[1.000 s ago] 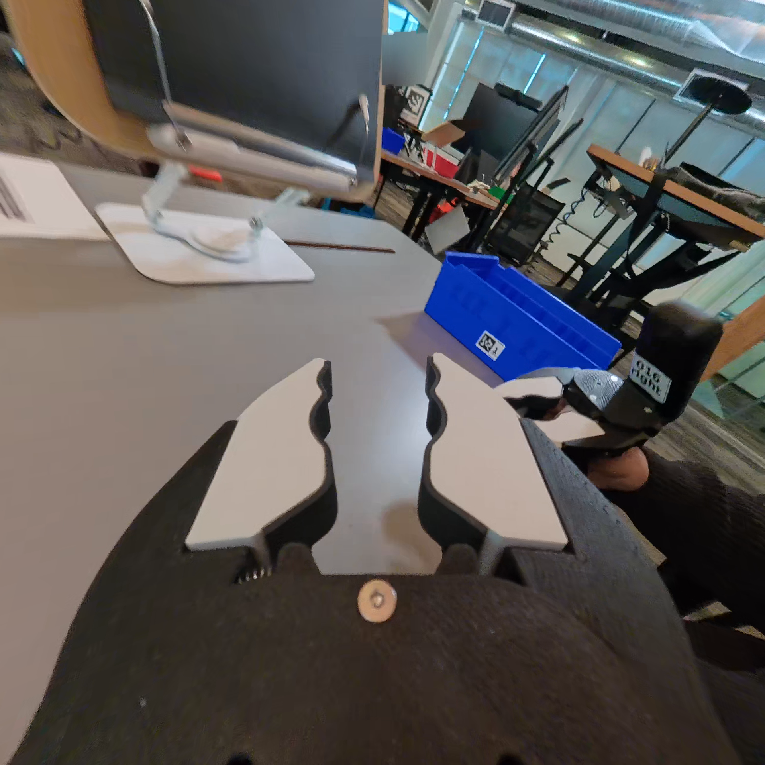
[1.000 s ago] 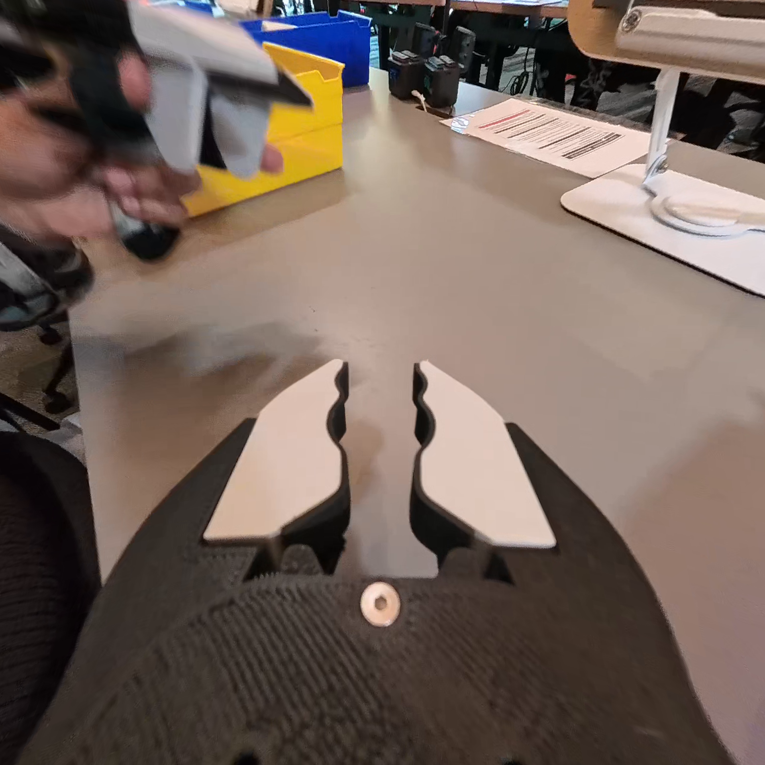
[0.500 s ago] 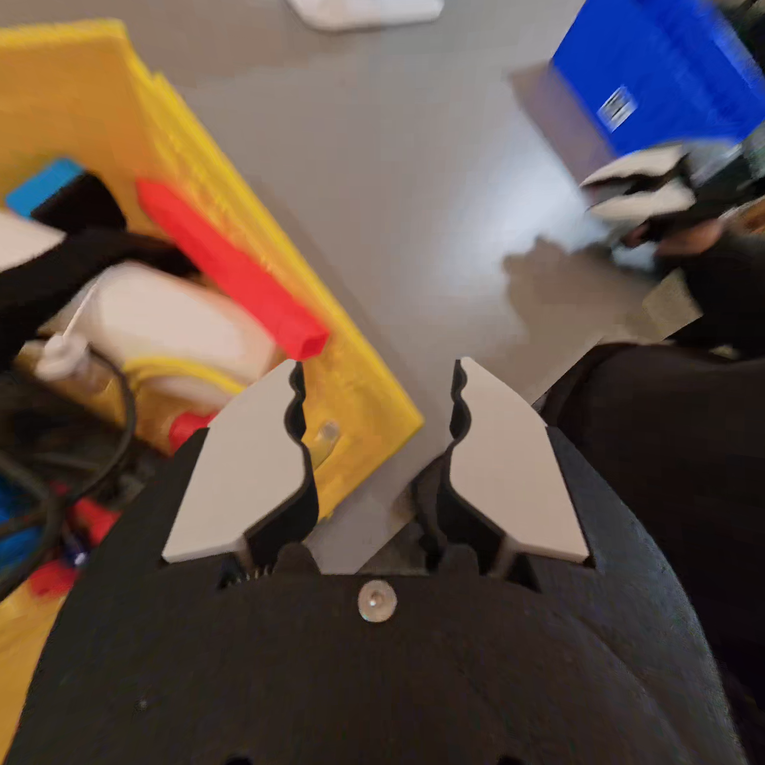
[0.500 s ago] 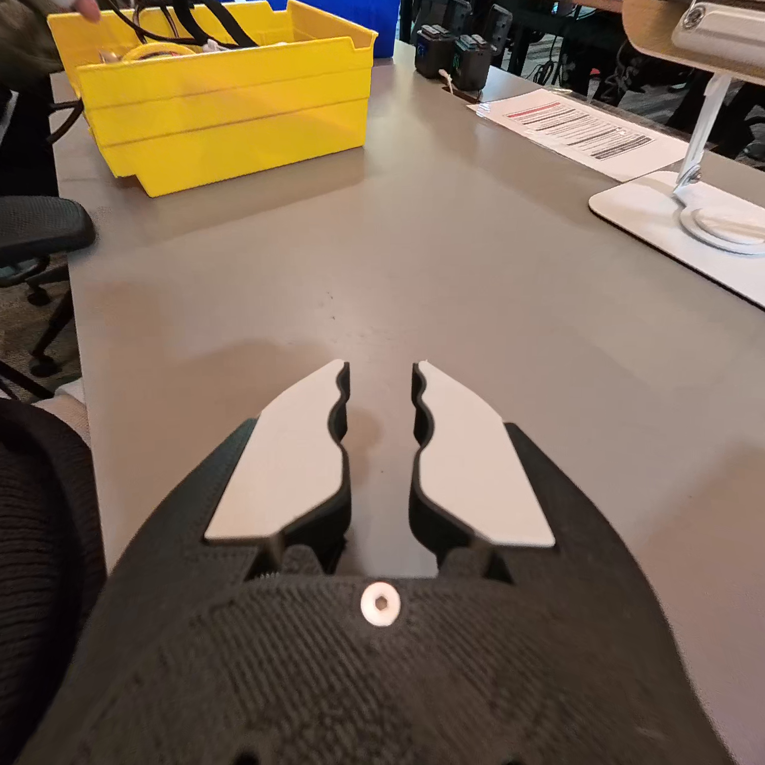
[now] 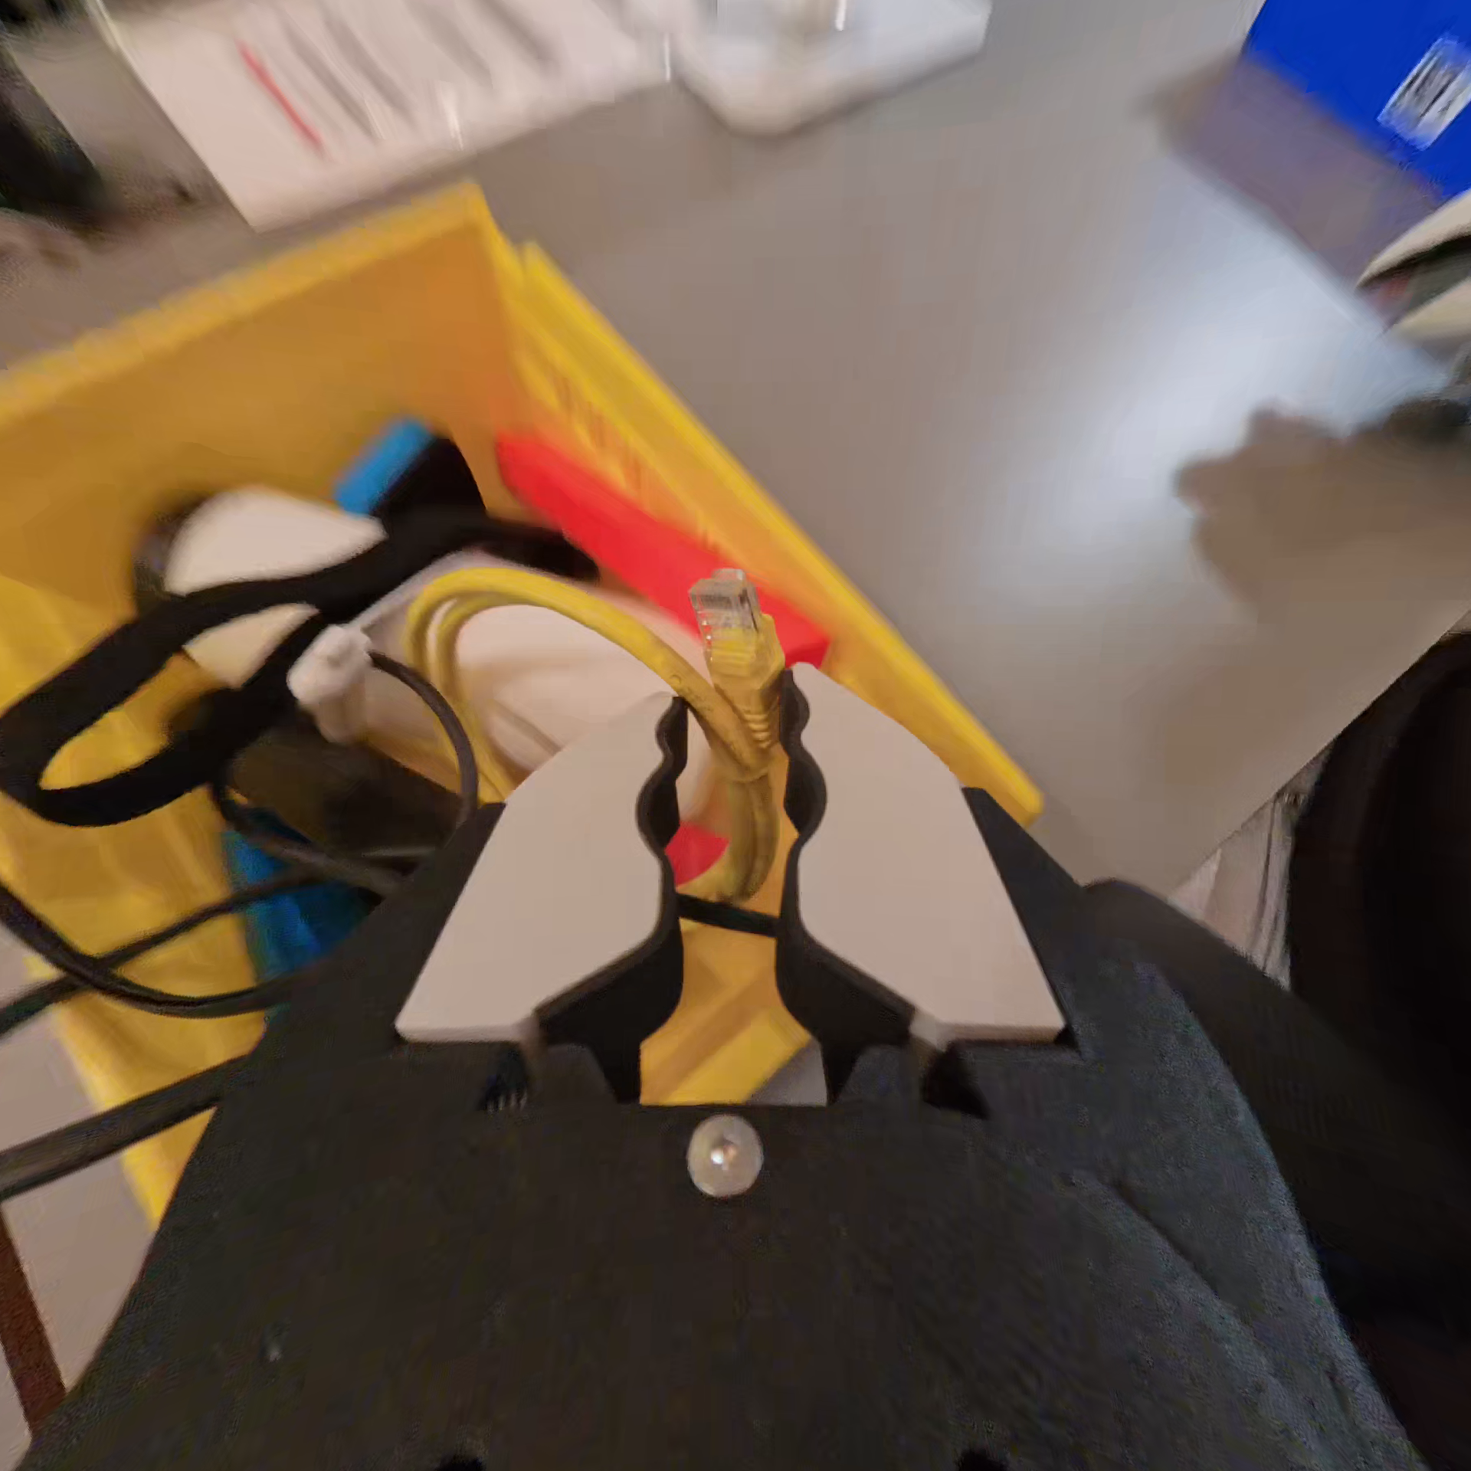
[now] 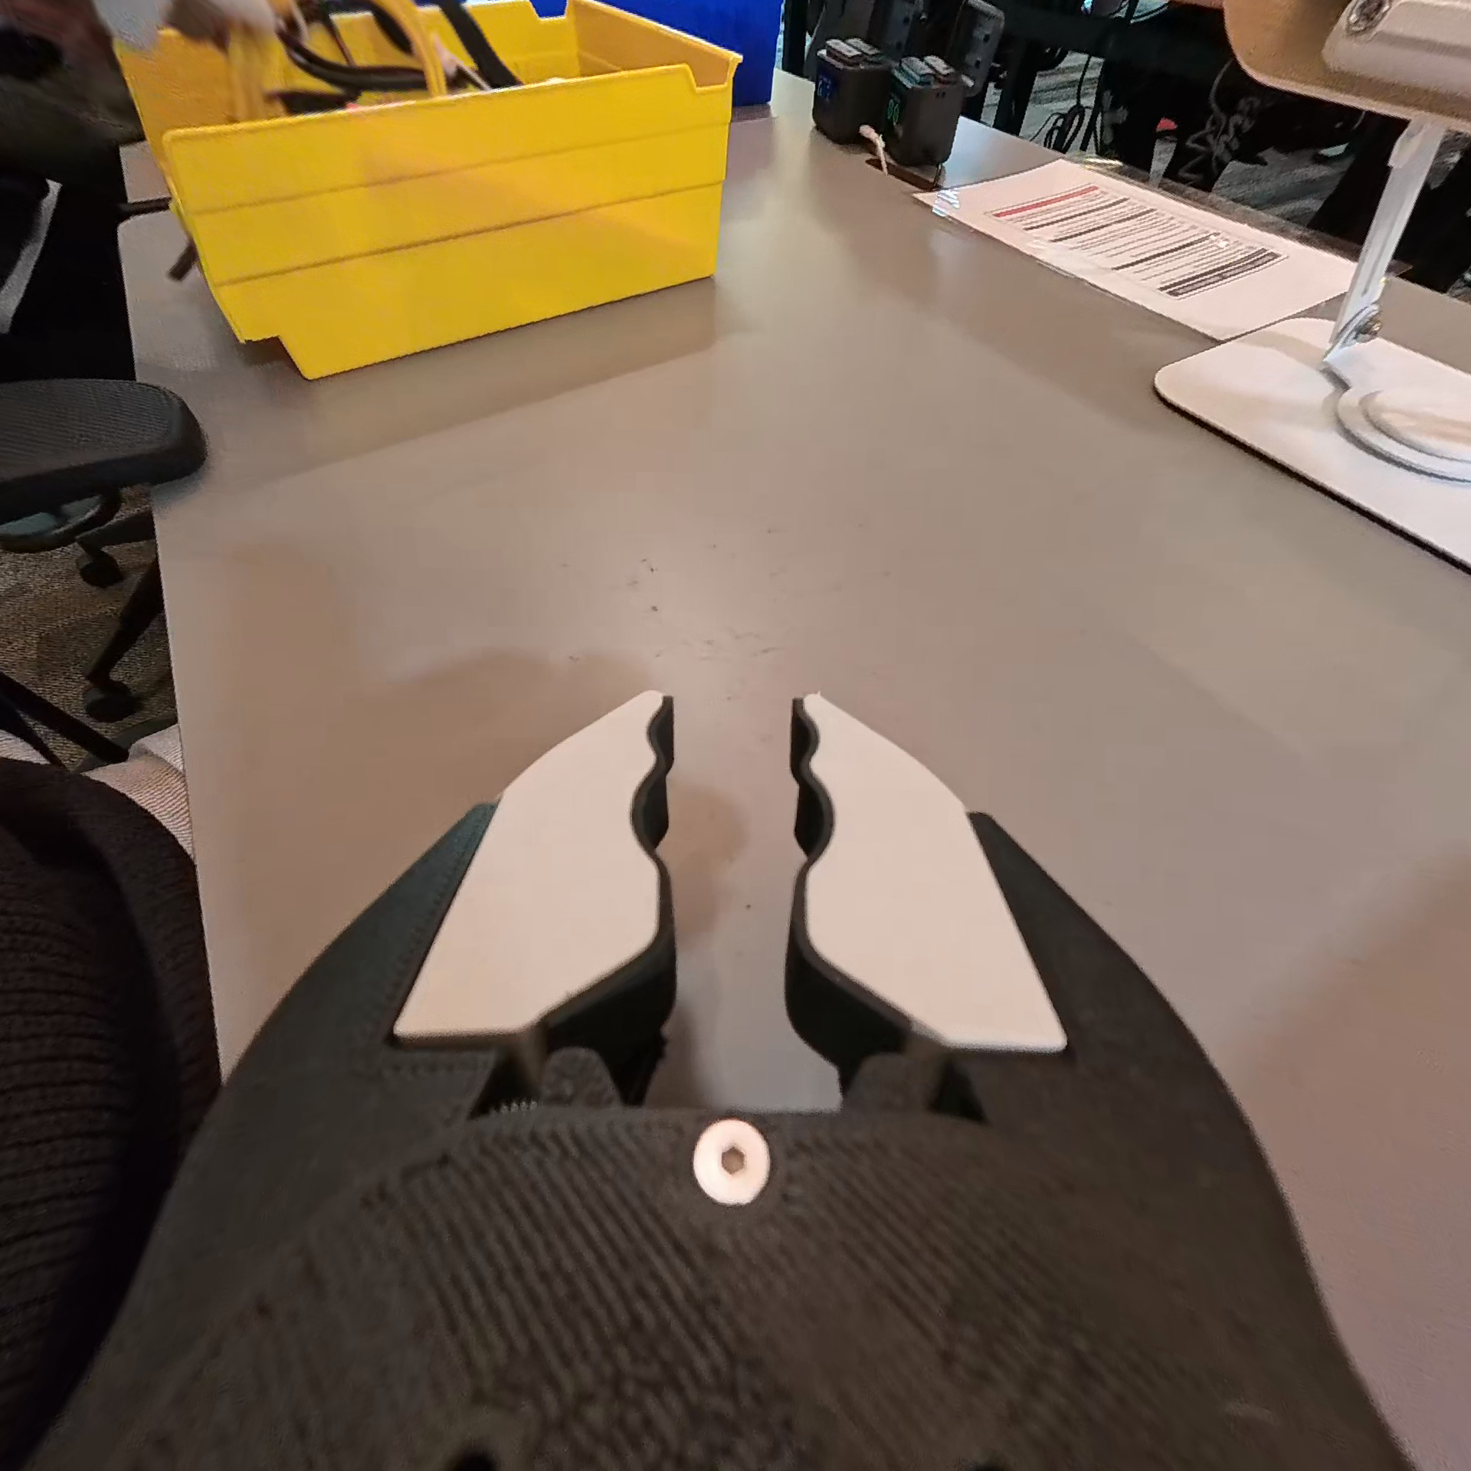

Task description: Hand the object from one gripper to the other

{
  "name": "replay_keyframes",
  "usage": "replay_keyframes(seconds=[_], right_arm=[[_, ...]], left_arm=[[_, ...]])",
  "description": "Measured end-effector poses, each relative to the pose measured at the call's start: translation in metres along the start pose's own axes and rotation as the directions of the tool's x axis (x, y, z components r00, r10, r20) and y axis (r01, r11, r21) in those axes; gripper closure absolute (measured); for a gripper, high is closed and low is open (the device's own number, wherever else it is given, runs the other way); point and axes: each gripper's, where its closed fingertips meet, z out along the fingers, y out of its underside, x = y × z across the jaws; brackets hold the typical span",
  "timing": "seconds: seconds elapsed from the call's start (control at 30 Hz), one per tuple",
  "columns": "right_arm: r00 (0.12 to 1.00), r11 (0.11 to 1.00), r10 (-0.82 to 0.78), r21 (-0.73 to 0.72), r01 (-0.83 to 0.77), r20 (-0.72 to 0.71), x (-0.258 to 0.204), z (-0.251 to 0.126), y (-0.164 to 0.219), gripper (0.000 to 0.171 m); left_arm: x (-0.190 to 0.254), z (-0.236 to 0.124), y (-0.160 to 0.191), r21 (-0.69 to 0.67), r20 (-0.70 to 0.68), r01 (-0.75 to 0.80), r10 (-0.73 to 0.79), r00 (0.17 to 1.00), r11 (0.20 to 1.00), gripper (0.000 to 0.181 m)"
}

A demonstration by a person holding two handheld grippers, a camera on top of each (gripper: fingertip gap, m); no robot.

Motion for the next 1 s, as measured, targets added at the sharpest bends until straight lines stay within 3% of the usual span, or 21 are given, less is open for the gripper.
replay_keyframes(seconds=[0.23, 0.5, 0.63, 0.73, 0.87, 0.93, 1.0], right_arm=[[1.0, 1.0, 0.01, -0.008, -0.009, 0.011, -0.001, 0.002, 0.002, 0.143], [1.0, 1.0, -0.003, -0.014, 0.003, 0.01, -0.003, 0.003, 0.002, 0.143], [1.0, 1.0, -0.002, -0.006, 0.002, 0.01, -0.003, 0.002, 0.001, 0.143], [1.0, 1.0, 0.003, 0.0, -0.003, 0.014, -0.003, 0.001, 0.0, 0.143], [0.998, 0.999, 0.019, 0.037, -0.021, 0.056, -0.009, 0.0, -0.006, 0.141], [0.975, 0.986, 0.043, 0.15, -0.077, 0.219, -0.031, -0.007, -0.025, 0.129], [0.902, 0.914, 0.118, 0.311, -0.262, 0.415, -0.049, -0.028, -0.059, 0.119]], left_arm=[[0.004, -0.082, -0.076, 0.48, 0.084, -0.056, 0.017, 0.996, 0.875, 0.158], [0.04, -0.107, -0.123, 0.676, -0.004, -0.048, 0.069, 0.998, 0.735, 0.158], [0.079, -0.093, -0.154, 0.735, -0.085, -0.024, 0.127, 0.988, 0.677, 0.158], [0.119, -0.072, -0.177, 0.772, -0.231, 0.076, 0.166, 0.959, 0.631, 0.158], [0.182, -0.02, -0.192, 0.729, -0.439, 0.22, 0.196, 0.877, 0.648, 0.158], [0.213, 0.015, -0.188, 0.673, -0.538, 0.285, 0.186, 0.823, 0.683, 0.158], [0.24, 0.049, -0.177, 0.616, -0.628, 0.338, 0.186, 0.756, 0.711, 0.158]])
